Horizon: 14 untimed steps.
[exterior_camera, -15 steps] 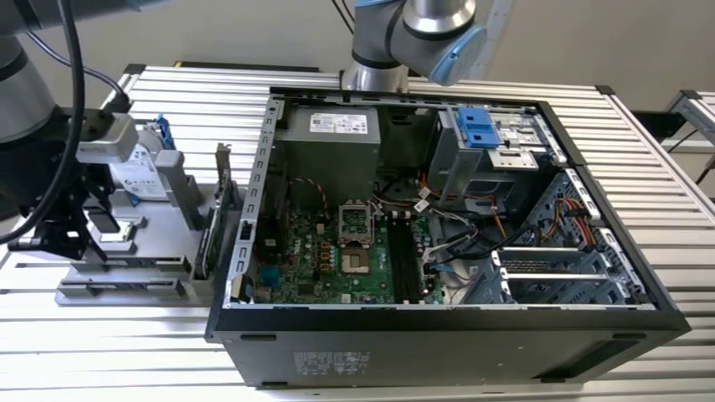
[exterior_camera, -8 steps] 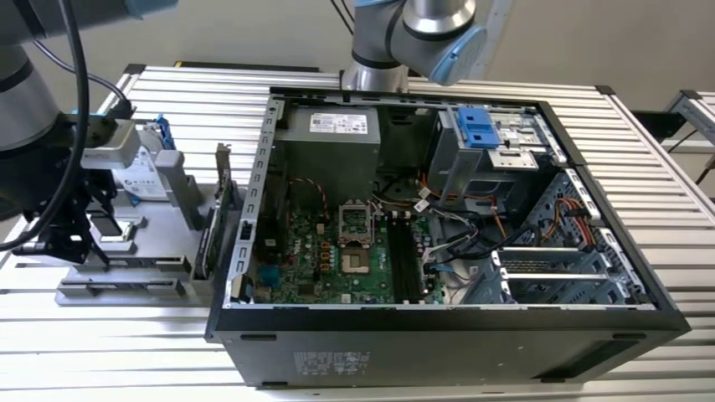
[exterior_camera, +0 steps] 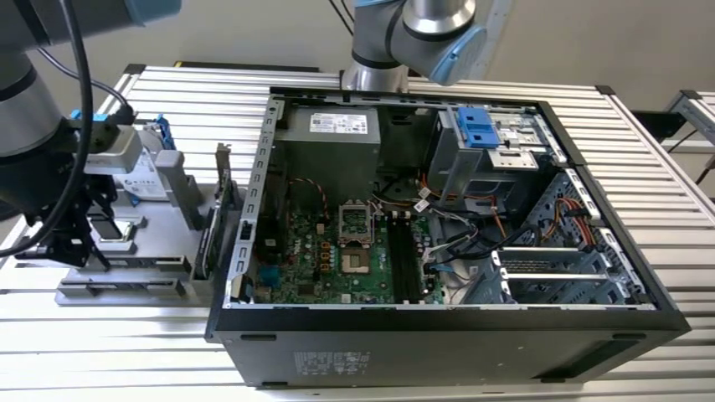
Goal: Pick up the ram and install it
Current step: 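Pick up the ram and move it above insertion slot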
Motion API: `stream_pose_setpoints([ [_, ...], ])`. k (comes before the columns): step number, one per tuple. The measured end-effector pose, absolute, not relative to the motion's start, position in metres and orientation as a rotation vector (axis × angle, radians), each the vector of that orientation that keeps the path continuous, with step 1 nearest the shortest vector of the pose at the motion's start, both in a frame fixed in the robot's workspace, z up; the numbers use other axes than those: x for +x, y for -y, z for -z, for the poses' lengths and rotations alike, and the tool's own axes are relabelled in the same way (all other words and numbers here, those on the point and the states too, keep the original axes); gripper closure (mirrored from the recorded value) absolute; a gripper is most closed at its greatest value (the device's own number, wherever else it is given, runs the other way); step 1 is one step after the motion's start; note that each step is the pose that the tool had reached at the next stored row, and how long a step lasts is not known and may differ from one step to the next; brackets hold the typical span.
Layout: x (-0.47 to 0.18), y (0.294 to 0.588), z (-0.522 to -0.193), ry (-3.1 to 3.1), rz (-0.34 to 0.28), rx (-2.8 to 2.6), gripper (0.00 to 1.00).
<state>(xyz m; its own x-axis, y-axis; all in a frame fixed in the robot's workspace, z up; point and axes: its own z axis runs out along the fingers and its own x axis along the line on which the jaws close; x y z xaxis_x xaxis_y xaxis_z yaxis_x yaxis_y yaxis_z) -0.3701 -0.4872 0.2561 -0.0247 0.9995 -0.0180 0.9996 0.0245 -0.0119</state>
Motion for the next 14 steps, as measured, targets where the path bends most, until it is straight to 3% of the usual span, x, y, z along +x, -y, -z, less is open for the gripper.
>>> stream_pose_setpoints([
  [14,-0.37,0.4913,-0.2477,-2.249,0.04,2.194,0.0],
])
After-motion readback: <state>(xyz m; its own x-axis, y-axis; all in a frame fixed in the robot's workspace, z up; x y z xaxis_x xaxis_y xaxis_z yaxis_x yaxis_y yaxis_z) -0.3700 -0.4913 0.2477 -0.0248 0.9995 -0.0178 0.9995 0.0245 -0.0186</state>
